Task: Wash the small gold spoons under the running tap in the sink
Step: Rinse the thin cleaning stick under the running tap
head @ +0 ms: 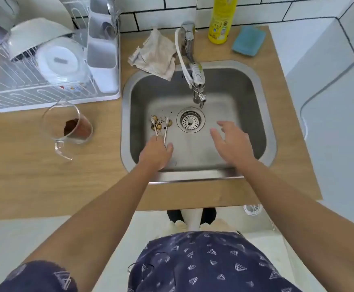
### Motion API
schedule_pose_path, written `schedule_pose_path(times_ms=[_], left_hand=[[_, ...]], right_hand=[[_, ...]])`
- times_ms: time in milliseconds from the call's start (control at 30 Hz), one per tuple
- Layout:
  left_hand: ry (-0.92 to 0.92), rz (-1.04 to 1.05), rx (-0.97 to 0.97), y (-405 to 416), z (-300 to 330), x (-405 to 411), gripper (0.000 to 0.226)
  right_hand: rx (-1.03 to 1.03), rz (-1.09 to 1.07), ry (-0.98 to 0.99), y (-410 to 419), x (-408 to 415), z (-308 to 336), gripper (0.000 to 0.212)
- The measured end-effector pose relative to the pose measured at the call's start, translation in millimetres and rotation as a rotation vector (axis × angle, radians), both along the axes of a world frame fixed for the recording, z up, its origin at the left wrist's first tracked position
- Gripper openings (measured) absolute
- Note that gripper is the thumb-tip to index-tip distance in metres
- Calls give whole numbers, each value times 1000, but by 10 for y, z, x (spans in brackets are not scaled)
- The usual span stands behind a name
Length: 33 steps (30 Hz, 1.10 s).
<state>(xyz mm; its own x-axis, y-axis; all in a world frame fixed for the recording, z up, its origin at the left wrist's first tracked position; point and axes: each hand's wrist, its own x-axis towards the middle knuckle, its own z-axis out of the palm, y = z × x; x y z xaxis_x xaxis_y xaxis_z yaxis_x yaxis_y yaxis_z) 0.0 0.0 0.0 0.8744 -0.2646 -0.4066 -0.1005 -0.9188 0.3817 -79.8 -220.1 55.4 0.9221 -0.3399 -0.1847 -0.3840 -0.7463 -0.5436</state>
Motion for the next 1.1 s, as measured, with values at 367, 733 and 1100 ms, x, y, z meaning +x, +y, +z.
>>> schedule_pose_path(times_ms=[367,733,1100], left_hand=[[39,38,120,-59,-565,391,26],[49,178,97,-48,-639,470,13],[36,223,-46,-63,-484,376,23]], right_hand=[[598,-360,-297,-313,1595,459,24],[854,-281,-50,-208,2352,763,22],[858,-301,-27,-161,2365,769,23]])
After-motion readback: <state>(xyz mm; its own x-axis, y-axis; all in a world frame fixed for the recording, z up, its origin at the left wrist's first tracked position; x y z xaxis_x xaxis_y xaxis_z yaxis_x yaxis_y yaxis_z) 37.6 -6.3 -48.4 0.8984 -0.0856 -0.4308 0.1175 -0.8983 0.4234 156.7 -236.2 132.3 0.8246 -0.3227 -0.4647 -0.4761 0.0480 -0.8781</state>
